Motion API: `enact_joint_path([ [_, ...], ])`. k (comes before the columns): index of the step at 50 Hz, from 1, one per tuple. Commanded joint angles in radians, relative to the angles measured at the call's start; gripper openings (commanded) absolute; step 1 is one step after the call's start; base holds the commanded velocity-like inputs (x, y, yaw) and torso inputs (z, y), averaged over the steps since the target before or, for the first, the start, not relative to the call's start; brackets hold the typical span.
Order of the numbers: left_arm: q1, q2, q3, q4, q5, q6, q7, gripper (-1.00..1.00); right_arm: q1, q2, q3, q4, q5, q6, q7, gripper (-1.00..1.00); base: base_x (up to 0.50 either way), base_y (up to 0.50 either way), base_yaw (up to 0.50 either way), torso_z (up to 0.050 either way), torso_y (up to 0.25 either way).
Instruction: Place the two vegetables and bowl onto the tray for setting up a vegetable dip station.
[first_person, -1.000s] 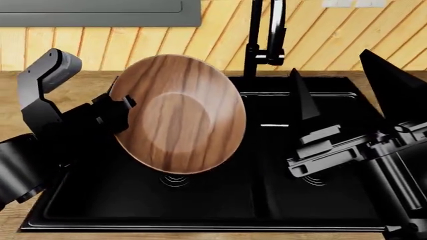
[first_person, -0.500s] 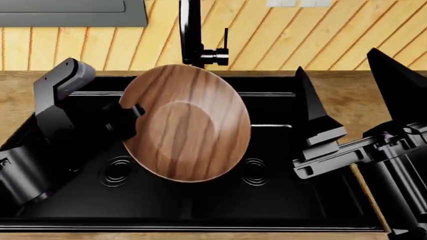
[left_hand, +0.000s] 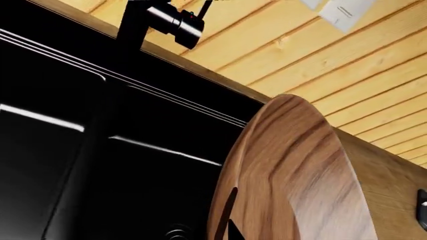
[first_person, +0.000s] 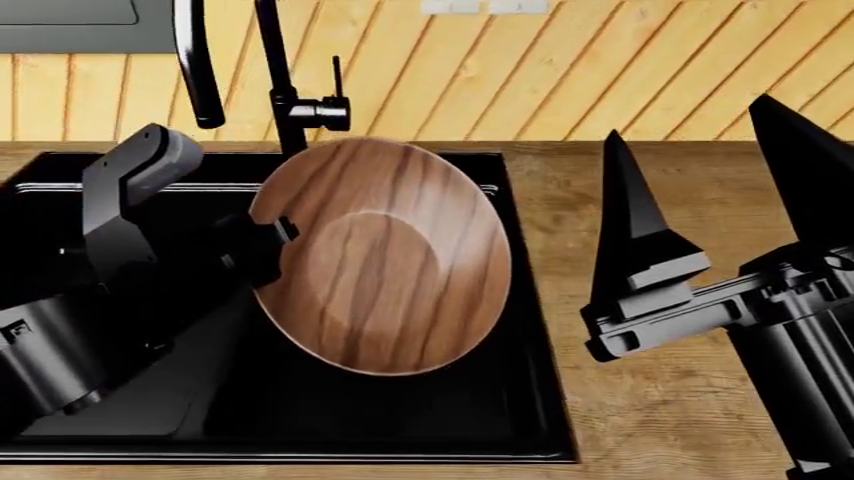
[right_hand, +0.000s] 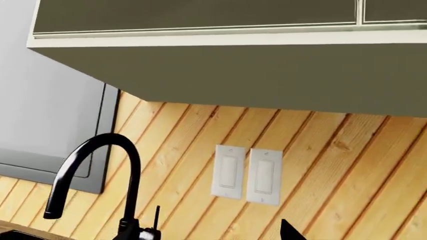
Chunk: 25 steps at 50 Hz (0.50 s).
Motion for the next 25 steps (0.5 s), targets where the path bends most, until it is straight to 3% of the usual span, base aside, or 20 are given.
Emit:
enact_joint_path([
  [1, -0.002, 0.002, -0.002, 0.000, -0.006, 0.010, 0.011, -1.00, -0.004, 0.005, 0.001, -0.003, -0.004, -0.004, 0.002, 1.00, 0.00, -0.50, 0.00, 0.000, 0.000],
  [25, -0.007, 0.000, 0.005, 0.003, -0.006, 0.012, 0.020, -1.00, -0.013, 0.008, 0.003, 0.002, -0.011, -0.012, 0.001, 1.00, 0.00, -0.50, 0.00, 0.000, 0.000],
])
